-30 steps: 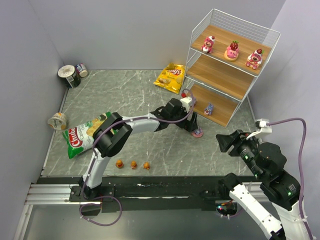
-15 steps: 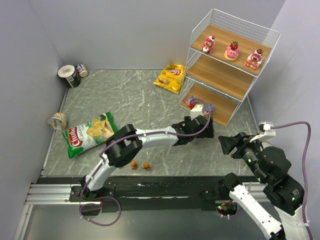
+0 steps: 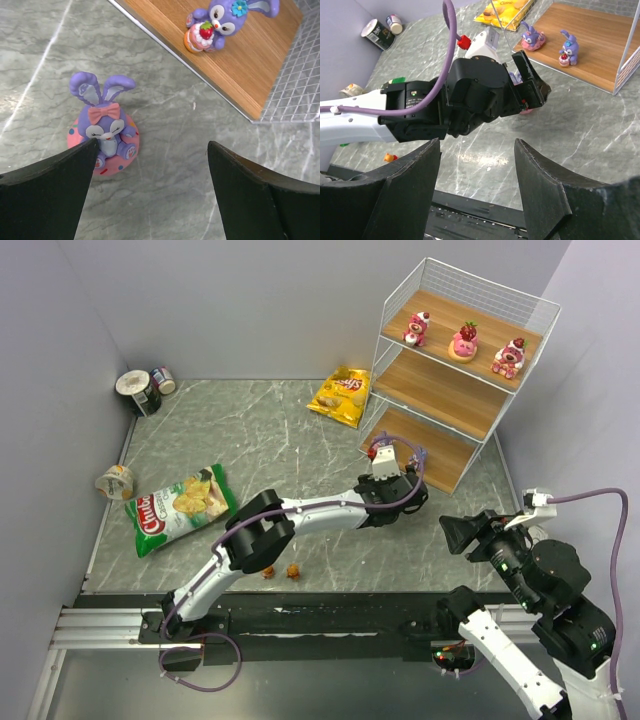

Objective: Place and organize the plastic toys onto the shelf

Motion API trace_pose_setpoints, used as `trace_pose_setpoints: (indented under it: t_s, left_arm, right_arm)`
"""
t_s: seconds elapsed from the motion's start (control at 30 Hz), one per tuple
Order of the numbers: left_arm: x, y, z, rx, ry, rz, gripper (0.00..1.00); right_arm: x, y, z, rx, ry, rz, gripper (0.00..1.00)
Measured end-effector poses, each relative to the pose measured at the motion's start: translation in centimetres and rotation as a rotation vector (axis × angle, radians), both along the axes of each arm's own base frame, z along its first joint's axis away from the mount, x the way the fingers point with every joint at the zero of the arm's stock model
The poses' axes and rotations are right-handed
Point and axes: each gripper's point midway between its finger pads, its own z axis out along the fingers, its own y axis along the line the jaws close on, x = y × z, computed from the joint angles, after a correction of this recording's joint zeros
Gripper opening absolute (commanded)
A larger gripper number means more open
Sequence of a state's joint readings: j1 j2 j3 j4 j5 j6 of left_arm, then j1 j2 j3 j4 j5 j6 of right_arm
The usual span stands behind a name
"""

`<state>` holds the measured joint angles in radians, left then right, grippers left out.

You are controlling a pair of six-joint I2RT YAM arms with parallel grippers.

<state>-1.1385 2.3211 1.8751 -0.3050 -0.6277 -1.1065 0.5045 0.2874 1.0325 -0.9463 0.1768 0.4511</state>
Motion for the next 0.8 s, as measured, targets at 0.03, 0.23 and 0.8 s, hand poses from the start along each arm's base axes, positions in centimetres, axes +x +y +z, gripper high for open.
trace_pose_setpoints:
  t_s: [0.03, 0.23, 0.8]
  left_arm:
    - [0.0, 0.2, -0.1, 0.009, -0.005, 0.005, 0.98]
    - [-0.2, 1.0, -0.3, 0.061, -0.028, 0.030, 0.98]
    - [-2.2, 4.1, 0.4, 0.163, -0.068, 0.057, 0.97]
  right_arm:
    - [0.0, 0.0, 0.0, 0.000, 0.000, 0.002, 0.68]
    - [-0.2, 0.0, 0.0, 0.001, 0.001, 0.007, 0.68]
    - [-0.4, 0.1, 0.0, 0.006, -0.004, 0.014, 0.68]
